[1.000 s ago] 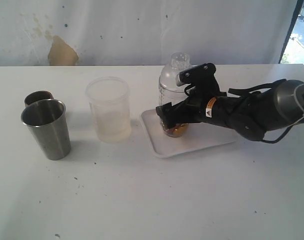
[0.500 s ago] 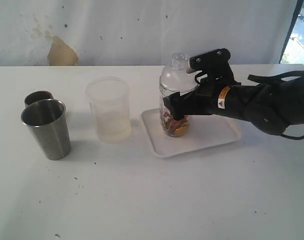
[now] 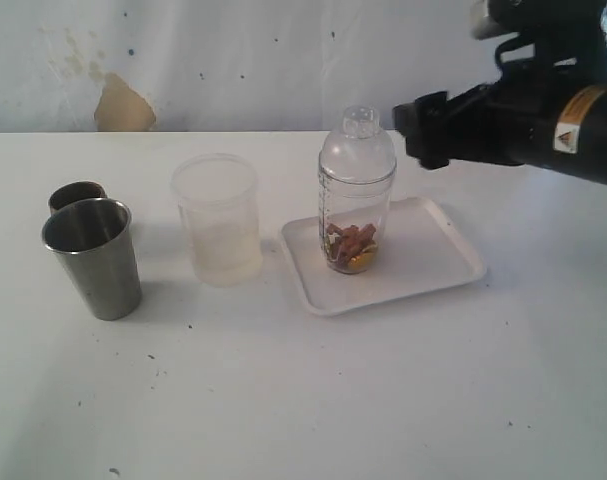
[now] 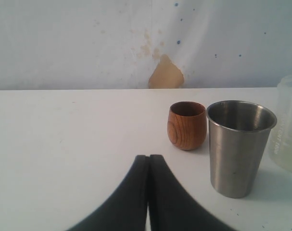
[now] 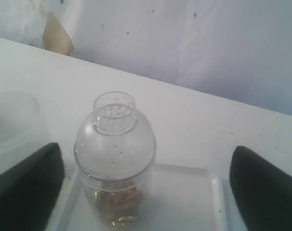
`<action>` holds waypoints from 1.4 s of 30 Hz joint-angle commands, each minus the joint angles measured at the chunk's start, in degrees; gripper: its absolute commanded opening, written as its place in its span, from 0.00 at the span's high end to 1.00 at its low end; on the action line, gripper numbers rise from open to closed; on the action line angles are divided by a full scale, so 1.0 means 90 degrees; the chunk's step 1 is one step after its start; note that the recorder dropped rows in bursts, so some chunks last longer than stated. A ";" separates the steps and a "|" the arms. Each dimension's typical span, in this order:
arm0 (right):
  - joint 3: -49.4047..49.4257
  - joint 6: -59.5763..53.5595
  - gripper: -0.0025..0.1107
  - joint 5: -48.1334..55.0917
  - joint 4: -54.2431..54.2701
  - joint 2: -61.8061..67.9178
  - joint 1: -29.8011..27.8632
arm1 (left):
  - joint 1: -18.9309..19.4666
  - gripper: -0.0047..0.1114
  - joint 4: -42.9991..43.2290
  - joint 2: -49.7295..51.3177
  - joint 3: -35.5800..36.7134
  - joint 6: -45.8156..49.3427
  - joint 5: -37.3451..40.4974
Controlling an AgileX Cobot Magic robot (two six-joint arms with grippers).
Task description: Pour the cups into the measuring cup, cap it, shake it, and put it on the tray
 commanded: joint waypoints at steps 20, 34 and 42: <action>0.0017 0.0061 0.98 0.4188 0.0907 -0.4753 -0.0022 | -0.0011 0.96 -0.0058 -0.0030 0.0027 -0.0004 -0.0052; 0.0017 0.0061 0.98 0.4188 0.0907 -0.5525 -0.0022 | -0.0011 0.96 -0.0058 -0.0030 0.0027 -0.0004 -0.0052; 0.0072 0.0061 0.98 0.4184 0.0910 -0.5616 -0.0022 | -0.0011 0.96 -0.0058 -0.0030 0.0027 -0.0004 -0.0052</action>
